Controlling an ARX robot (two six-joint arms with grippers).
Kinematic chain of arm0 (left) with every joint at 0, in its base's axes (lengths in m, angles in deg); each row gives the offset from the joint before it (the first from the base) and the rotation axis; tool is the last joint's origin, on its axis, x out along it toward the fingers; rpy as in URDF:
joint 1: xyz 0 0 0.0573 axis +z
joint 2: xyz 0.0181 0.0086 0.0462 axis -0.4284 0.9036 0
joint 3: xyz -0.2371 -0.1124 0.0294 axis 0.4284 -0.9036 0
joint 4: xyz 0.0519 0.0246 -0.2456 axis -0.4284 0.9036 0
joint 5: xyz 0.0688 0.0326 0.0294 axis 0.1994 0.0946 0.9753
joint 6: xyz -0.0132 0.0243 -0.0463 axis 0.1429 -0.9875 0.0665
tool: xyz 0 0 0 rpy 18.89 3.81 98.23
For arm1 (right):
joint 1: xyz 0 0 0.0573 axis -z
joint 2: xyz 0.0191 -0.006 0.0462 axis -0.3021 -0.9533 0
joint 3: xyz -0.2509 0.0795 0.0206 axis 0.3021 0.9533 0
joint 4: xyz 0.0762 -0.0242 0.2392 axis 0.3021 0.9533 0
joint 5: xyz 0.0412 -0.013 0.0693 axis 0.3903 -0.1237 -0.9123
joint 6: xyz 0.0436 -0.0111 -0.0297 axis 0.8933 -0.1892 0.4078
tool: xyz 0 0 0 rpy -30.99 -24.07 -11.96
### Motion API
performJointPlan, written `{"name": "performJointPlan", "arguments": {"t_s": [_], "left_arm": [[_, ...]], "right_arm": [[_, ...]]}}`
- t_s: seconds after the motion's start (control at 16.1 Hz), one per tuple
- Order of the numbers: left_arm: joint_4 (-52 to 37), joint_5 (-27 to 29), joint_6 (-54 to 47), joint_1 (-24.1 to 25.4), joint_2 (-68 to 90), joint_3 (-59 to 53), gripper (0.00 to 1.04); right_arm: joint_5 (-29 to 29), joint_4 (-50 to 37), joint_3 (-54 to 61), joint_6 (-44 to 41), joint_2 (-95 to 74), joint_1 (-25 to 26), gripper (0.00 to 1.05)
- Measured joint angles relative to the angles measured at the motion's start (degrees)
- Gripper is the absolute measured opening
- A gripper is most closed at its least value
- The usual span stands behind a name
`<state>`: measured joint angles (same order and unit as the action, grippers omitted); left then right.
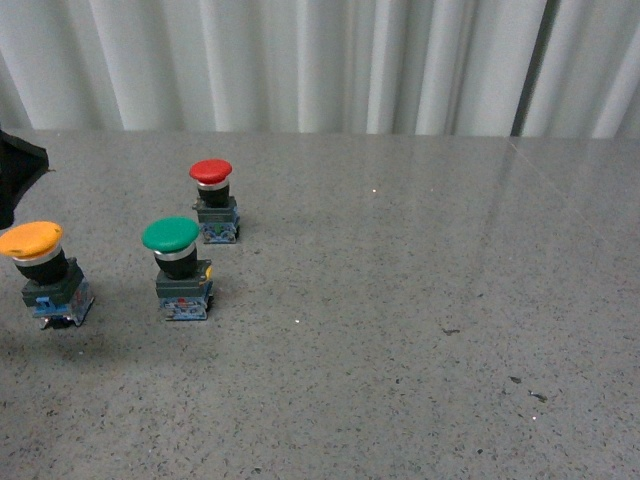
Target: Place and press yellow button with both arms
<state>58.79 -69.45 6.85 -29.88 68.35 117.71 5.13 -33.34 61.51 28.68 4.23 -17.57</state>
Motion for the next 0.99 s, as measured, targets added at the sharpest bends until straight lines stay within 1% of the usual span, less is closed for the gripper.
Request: {"name": "performJointPlan", "arguments": {"t_s": [0.12, 0.25, 0.37, 0.62, 0.99], "left_arm": [[-0.63, 0.59, 1.68, 0.22, 5.53, 1.46, 0.98], [-1.6, -0.33, 3.61, 0.59, 10.16, 2.14, 0.98], [-3.1, -1.01, 4.11, -0.22, 12.55, 2.34, 0.98], [-3.28, -1.05, 3.89, -1.73, 14.16, 2.36, 0.98], [-2.25, 1.97, 2.38, -2.64, 10.88, 1.51, 0.39]], "right_arm": [[-0.02, 0.0, 0.0, -0.02, 0.0, 0.0, 0.98], [-0.02, 0.02, 0.0, -0.02, 0.0, 0.0, 0.98], [-0.02, 0.02, 0.0, -0.02, 0.0, 0.0, 0.98], [-0.02, 0.0, 0.0, -0.02, 0.0, 0.0, 0.98], [-0.02, 0.0, 0.0, -0.02, 0.0, 0.0, 0.98]]}}
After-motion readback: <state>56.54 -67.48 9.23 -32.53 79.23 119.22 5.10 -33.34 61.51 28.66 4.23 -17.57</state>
